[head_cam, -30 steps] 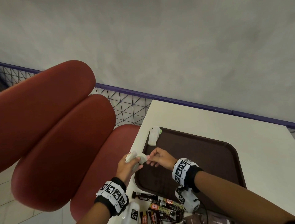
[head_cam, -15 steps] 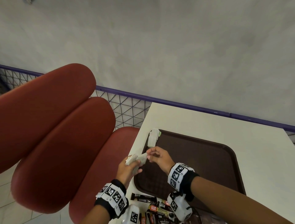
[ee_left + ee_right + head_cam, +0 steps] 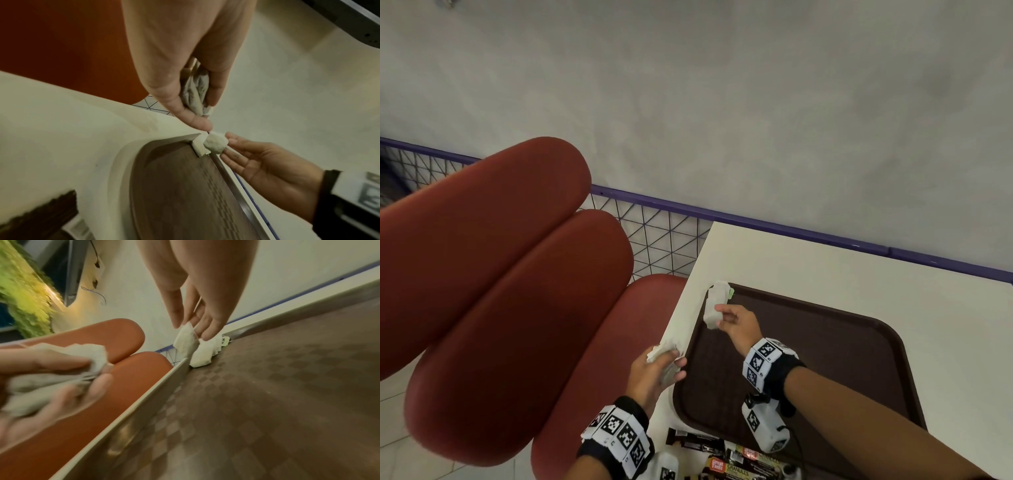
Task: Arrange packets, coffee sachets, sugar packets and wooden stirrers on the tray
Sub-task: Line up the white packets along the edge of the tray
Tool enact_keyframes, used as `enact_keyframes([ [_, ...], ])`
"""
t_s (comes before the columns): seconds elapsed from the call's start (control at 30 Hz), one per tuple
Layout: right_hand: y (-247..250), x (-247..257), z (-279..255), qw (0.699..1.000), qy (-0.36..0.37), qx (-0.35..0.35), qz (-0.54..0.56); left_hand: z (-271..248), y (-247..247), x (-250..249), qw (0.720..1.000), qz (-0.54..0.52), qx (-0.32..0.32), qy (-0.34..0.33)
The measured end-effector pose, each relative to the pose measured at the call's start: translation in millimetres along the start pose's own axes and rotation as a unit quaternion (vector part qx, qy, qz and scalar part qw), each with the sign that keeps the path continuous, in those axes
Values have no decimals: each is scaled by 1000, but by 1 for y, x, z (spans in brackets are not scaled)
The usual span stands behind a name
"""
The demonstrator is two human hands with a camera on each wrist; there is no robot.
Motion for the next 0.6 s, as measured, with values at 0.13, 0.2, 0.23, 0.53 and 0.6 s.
enact_keyframes([
  [0.13, -2, -15, 15, 999, -37, -9, 1, 2, 8, -2, 1000, -5, 4, -8],
  [0.2, -4, -22, 18, 999, -51, -12, 4, 3, 11, -2, 1000, -9, 4, -4],
  [0.23, -4, -25, 19, 998, -55, -14, 2, 4, 12, -2, 1000, -11, 5, -1],
  [0.53, -5, -34, 19, 997, -31, -5, -71, 7, 12, -2, 1000, -24, 5, 13],
  [0.6, -4, -34, 19, 995, -34, 2, -88, 7, 12, -2, 1000, -22, 2, 14],
])
Point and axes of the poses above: each hand's wrist, its own z-axis towards the middle knuckle, its own y-axis out of the back of the hand, x = y × z, the point moved 2 cm from there along z, towards the middle knuckle, and after that the axes turned 15 degrees about z, right-handed, at the moved point
